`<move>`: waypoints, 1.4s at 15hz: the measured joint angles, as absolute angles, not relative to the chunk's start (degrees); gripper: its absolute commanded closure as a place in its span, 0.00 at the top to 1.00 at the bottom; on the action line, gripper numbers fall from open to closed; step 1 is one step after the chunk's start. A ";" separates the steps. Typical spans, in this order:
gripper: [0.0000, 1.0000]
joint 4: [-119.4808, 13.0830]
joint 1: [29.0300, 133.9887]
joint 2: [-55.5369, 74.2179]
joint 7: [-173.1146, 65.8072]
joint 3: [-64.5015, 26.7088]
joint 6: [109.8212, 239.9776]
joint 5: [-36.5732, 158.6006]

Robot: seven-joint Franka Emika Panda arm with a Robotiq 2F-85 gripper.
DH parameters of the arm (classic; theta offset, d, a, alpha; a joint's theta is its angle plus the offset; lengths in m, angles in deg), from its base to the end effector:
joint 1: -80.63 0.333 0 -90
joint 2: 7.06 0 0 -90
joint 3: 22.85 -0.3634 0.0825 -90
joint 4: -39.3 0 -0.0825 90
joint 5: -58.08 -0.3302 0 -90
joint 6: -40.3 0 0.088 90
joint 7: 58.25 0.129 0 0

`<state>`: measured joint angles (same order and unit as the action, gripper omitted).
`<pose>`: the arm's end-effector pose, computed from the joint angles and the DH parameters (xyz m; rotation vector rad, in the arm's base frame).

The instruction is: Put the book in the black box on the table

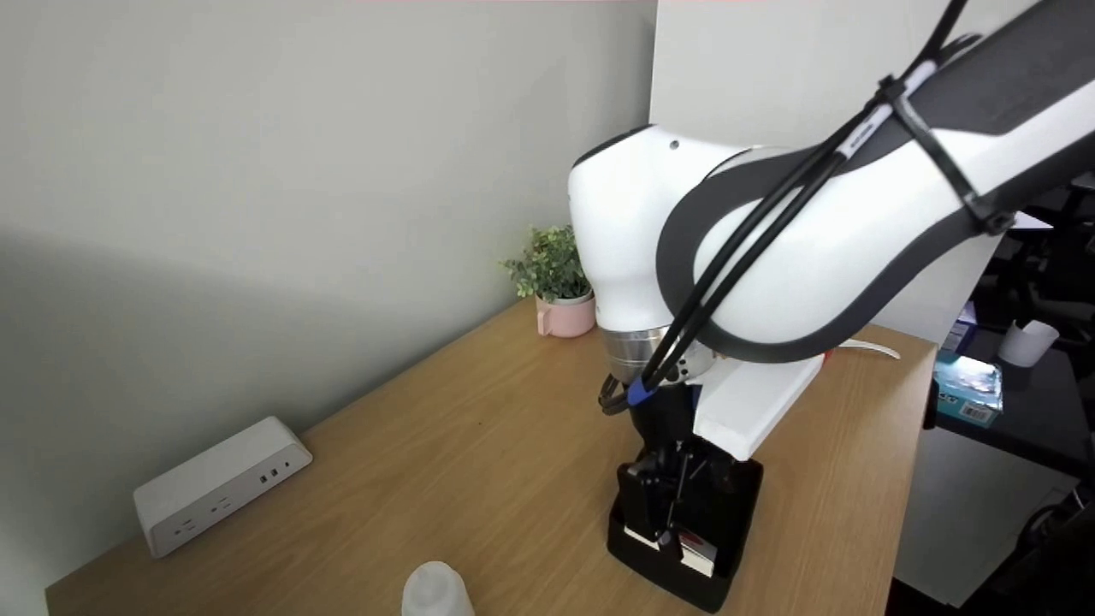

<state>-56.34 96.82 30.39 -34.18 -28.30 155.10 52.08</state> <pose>0.5832 0.2319 0.2582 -3.0762 0.1723 0.5440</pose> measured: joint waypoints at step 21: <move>1.00 -44.24 100.92 39.18 -32.97 -26.75 145.37 60.33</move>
